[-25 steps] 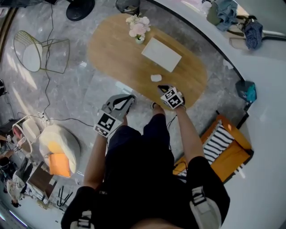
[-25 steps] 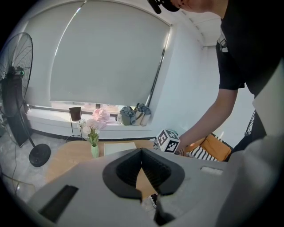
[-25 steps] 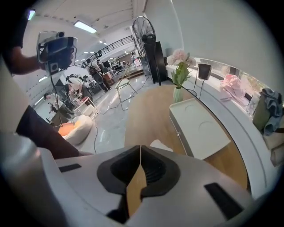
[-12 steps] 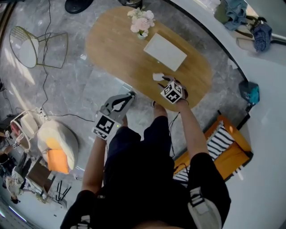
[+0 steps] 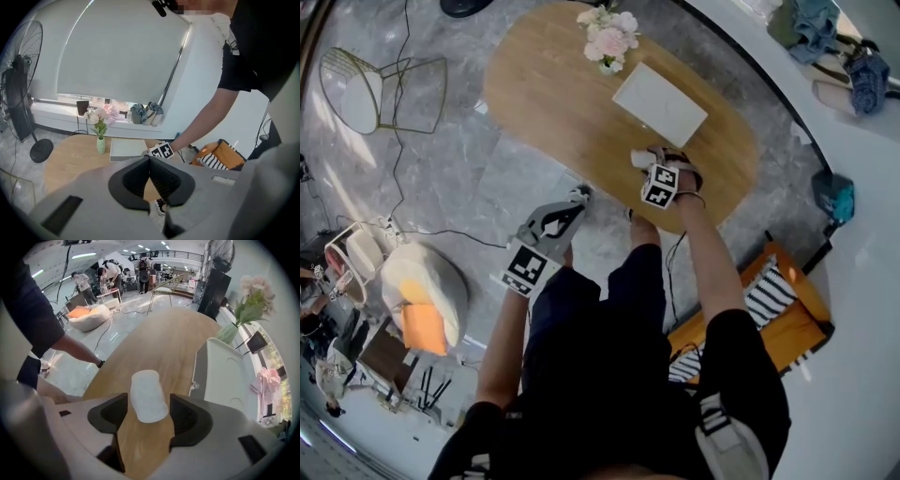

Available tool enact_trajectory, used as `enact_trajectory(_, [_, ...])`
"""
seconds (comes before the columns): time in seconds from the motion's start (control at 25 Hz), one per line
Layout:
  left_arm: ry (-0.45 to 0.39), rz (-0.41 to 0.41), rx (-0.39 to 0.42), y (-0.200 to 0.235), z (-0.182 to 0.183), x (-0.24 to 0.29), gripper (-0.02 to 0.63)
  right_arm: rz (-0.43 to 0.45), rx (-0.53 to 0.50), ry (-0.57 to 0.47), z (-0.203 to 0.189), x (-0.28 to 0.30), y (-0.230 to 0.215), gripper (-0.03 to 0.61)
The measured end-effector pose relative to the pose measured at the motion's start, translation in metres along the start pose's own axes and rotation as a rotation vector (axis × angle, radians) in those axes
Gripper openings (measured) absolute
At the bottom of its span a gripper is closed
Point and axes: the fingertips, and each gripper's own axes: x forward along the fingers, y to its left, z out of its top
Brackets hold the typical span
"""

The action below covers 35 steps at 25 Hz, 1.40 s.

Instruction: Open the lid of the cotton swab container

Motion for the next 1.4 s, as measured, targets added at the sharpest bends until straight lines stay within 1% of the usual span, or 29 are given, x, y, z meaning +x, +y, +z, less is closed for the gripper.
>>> enact_trajectory(0.12, [0.028,0.001,0.008,0.001,-0.013,0.002,0.0,0.009,-0.017,0.017,0.0,0.01,0.001,0.266])
enact_trajectory(0.16, [0.032,0.003,0.017,0.002,-0.016,0.002,0.0,0.012,-0.016,0.02,0.0,0.012,0.001,0.236])
enact_trajectory(0.44, [0.023,0.001,0.012,0.008,-0.019,0.007,0.0,0.033,0.068,0.006,0.001,0.003,-0.001,0.222])
enact_trajectory(0.56, [0.012,-0.022,0.012,0.005,-0.014,0.015,0.0,0.031,0.101,0.008,-0.005,-0.011,0.0,0.222])
enact_trajectory(0.8, [-0.005,-0.074,0.043,-0.008,0.004,0.018,0.0,0.008,0.186,0.021,-0.014,-0.035,0.0,0.222])
enact_trajectory(0.96, [0.001,-0.11,0.063,-0.015,0.01,0.011,0.0,-0.011,0.22,0.013,-0.005,-0.055,0.0,0.222])
enact_trajectory(1.12, [0.01,-0.142,0.1,-0.024,0.017,-0.004,0.0,-0.026,0.262,-0.006,0.009,-0.079,0.006,0.222])
enact_trajectory(1.28, [-0.004,-0.152,0.136,-0.03,0.034,-0.017,0.0,-0.045,0.255,0.009,0.014,-0.105,0.008,0.222])
enact_trajectory(1.4, [-0.012,-0.16,0.16,-0.032,0.045,-0.028,0.0,-0.061,0.276,0.009,0.018,-0.123,0.005,0.222])
